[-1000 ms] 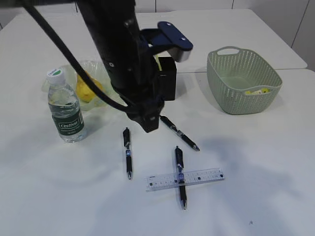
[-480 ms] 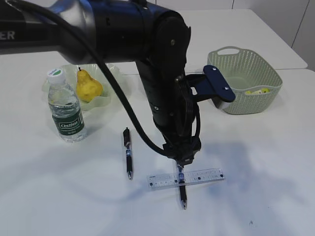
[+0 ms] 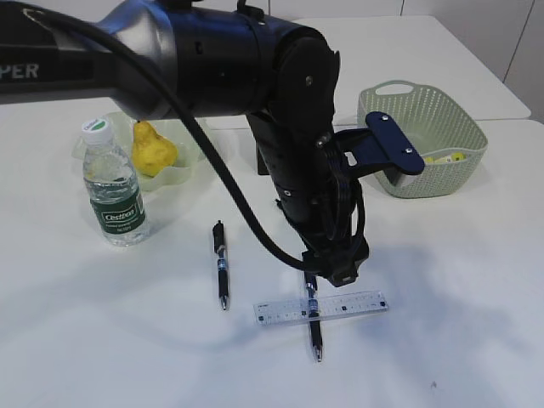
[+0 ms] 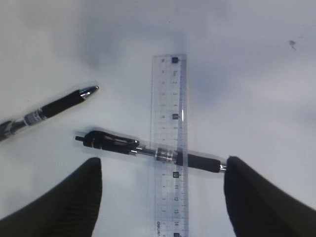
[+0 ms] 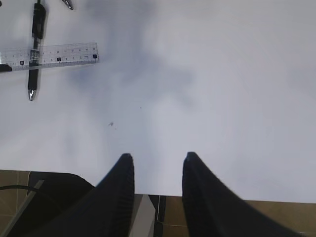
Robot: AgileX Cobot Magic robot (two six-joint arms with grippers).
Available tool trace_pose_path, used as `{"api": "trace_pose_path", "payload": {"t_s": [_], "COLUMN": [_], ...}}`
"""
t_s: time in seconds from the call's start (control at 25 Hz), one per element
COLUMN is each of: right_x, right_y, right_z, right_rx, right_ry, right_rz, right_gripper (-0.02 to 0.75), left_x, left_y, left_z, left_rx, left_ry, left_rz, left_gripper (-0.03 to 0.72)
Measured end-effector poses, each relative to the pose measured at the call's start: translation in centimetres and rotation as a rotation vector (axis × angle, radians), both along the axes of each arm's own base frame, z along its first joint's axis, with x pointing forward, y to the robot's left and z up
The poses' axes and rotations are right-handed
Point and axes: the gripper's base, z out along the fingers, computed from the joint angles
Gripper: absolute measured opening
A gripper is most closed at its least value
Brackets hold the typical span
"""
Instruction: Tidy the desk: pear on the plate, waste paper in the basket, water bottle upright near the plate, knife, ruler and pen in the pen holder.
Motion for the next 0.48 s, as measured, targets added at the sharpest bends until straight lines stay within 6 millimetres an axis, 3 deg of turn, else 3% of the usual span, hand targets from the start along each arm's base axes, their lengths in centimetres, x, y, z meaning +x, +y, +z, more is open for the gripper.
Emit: {"api": "trace_pose_path", "payload": {"t_s": [0.32, 0.48], "right_x": [0.0, 0.0], "right_y": [0.0, 0.0], "right_z": [0.0, 0.0], "right_rx": [0.0, 0.0], "right_ry": [0.0, 0.0], "right_rz": [0.0, 0.0], "right_gripper": [0.28, 0.28], "left_x": [0.5, 0.8], "left_y": [-0.6, -0.9], "left_z": [0.1, -1.7], "left_rx": [-0.058, -0.036], "left_ry": [-0.048, -0.03], "left_rz": [0.006, 0.006], "left_gripper": [0.54, 0.54]}}
